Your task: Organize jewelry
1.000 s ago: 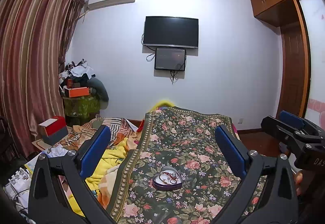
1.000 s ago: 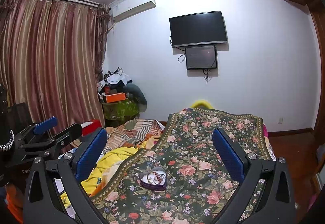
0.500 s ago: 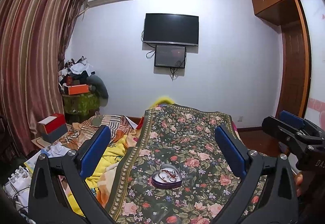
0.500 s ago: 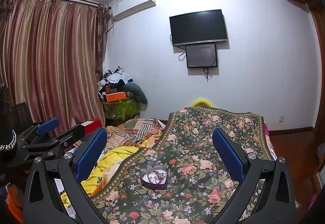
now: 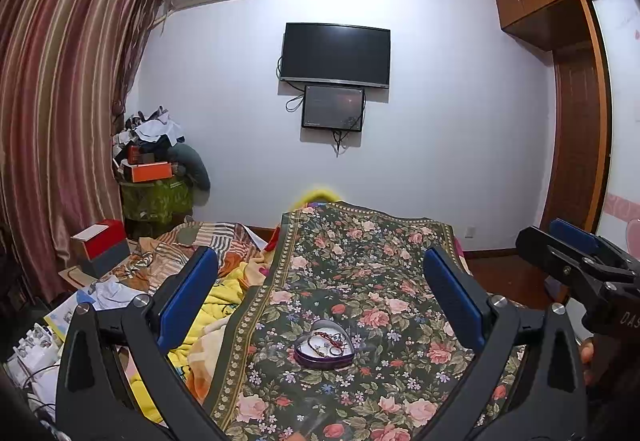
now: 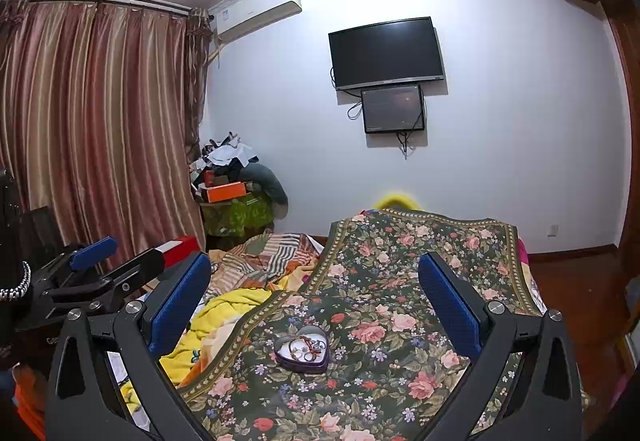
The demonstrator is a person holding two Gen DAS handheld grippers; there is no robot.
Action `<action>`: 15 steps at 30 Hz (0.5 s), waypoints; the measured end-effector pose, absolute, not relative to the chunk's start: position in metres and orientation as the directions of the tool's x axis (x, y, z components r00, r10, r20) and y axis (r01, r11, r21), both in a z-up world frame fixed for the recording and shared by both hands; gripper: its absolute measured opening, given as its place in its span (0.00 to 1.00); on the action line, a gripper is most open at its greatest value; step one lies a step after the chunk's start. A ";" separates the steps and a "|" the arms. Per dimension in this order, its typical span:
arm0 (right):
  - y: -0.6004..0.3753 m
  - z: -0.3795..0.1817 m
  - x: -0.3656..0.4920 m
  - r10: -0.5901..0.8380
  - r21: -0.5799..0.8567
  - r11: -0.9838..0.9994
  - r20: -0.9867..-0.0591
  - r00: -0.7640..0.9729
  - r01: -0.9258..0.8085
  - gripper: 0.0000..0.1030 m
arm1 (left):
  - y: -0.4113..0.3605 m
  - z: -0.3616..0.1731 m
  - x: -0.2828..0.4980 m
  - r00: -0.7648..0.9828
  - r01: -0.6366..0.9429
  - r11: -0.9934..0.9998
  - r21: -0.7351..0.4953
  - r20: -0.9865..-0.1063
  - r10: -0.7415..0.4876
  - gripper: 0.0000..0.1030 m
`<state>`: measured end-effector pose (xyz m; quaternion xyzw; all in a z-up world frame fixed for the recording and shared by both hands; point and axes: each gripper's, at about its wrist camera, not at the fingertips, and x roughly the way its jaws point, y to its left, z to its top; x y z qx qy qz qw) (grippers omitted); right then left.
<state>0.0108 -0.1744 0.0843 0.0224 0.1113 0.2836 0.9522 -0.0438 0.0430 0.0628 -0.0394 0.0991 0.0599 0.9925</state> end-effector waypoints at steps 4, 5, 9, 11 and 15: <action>-0.174 0.085 0.011 0.545 0.107 0.838 -0.201 0.814 -0.534 1.00 | 0.042 0.062 -0.044 0.973 -0.126 0.990 -0.067 -0.202 0.110 1.00; -0.174 0.084 0.011 0.545 0.106 0.838 -0.202 0.814 -0.535 1.00 | 0.042 0.063 -0.044 0.973 -0.123 0.990 -0.068 -0.202 0.107 1.00; -0.175 0.084 0.011 0.540 0.106 0.841 -0.204 0.817 -0.530 1.00 | 0.042 0.062 -0.043 0.973 -0.124 0.989 -0.077 -0.205 0.106 1.00; -0.176 0.084 0.013 0.538 0.110 0.843 -0.204 0.818 -0.527 1.00 | 0.043 0.062 -0.044 0.973 -0.125 0.989 -0.080 -0.205 0.106 1.00; -0.178 0.083 0.016 0.531 0.119 0.847 -0.206 0.822 -0.517 1.00 | 0.043 0.061 -0.043 0.973 -0.121 0.990 -0.077 -0.209 0.102 1.00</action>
